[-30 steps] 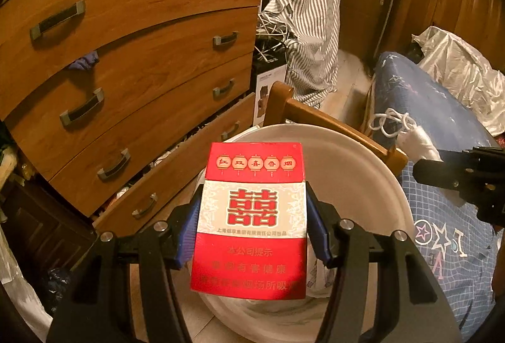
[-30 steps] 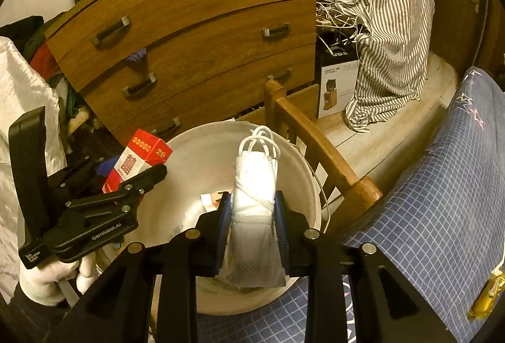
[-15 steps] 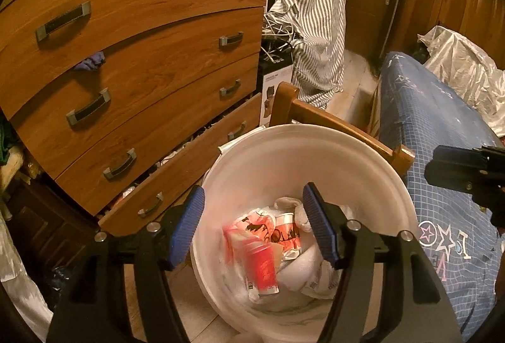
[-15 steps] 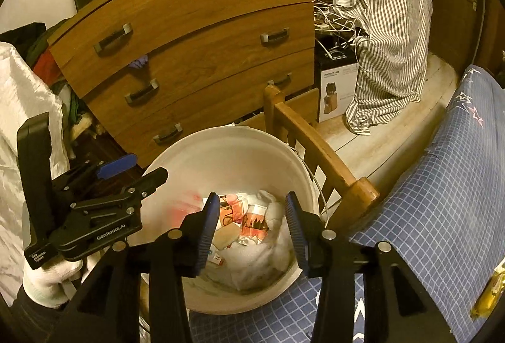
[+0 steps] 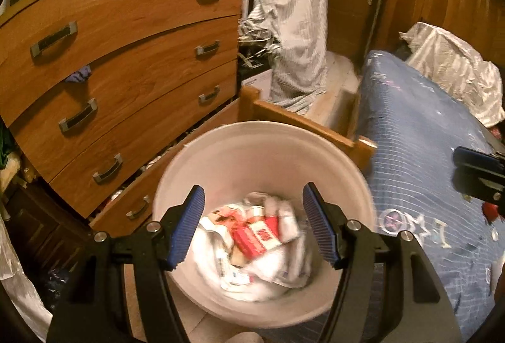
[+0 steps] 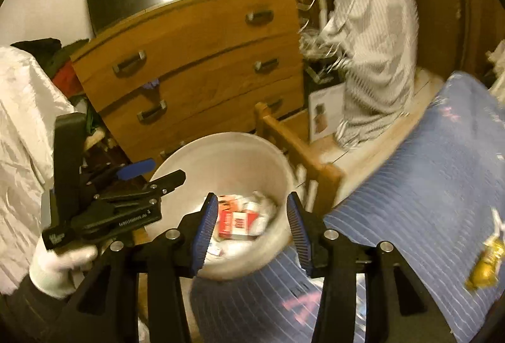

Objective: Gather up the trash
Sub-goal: 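Move both tools back over the trash on the bed, then grasp the bubble-wrap sheet with left tool while right tool grasps the white bottle cap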

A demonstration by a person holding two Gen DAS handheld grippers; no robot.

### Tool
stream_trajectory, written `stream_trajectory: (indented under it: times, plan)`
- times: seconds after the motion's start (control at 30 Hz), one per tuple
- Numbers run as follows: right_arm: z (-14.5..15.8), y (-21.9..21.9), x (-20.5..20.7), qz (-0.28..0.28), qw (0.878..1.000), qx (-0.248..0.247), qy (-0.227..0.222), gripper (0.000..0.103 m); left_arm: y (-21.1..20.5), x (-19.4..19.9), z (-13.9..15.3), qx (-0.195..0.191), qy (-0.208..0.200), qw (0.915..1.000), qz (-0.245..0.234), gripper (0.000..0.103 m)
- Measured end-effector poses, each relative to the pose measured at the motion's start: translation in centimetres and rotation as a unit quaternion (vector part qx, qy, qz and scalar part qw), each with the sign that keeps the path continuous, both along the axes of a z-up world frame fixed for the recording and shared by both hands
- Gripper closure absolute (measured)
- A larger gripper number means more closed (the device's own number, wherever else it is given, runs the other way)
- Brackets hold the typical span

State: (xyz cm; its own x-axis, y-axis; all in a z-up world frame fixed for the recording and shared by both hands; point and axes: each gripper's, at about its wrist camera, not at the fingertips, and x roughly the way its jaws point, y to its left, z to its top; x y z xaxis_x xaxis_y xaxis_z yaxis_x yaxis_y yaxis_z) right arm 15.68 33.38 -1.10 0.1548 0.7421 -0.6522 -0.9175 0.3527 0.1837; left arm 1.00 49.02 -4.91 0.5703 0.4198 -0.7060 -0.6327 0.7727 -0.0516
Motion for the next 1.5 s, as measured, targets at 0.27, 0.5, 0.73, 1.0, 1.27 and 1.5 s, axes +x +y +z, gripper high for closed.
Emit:
stream_trajectory:
  times: [0.27, 0.5, 0.73, 1.0, 1.27, 1.5]
  plan:
    - [-2.2, -19.6, -1.2, -0.097, 0.994, 0.052, -0.014, 0.047, -11.5, 4.1, -1.9, -0.010, 0.004, 0.9927, -0.120, 0.039]
    - [-6.2, -39.2, -2.3, -0.225, 0.972, 0.063, 0.007, 0.046, -27.9, 9.9, -5.8, -0.058, 0.027, 0.9538, -0.294, 0.035]
    - [-9.2, -54.9, -3.5, -0.335, 0.940, 0.070, 0.011, 0.039, -41.0, 12.8, -7.2, -0.120, 0.002, 0.9083, -0.401, 0.021]
    - [-12.7, -60.2, -1.1, -0.370, 0.927, 0.055, 0.027, 0.037, -47.6, 15.6, -8.5, -0.126, -0.003, 0.9024, -0.412, 0.017]
    - [-14.1, -58.7, 5.6, -0.359, 0.933, 0.018, 0.017, 0.037, -47.1, 18.3, -10.6, -0.124, 0.040, 0.9120, -0.389, 0.061]
    - [-16.3, -53.0, 13.9, -0.301, 0.952, -0.045, 0.035, 0.039, -44.8, 18.5, -10.0, -0.117, 0.041, 0.9151, -0.384, 0.074]
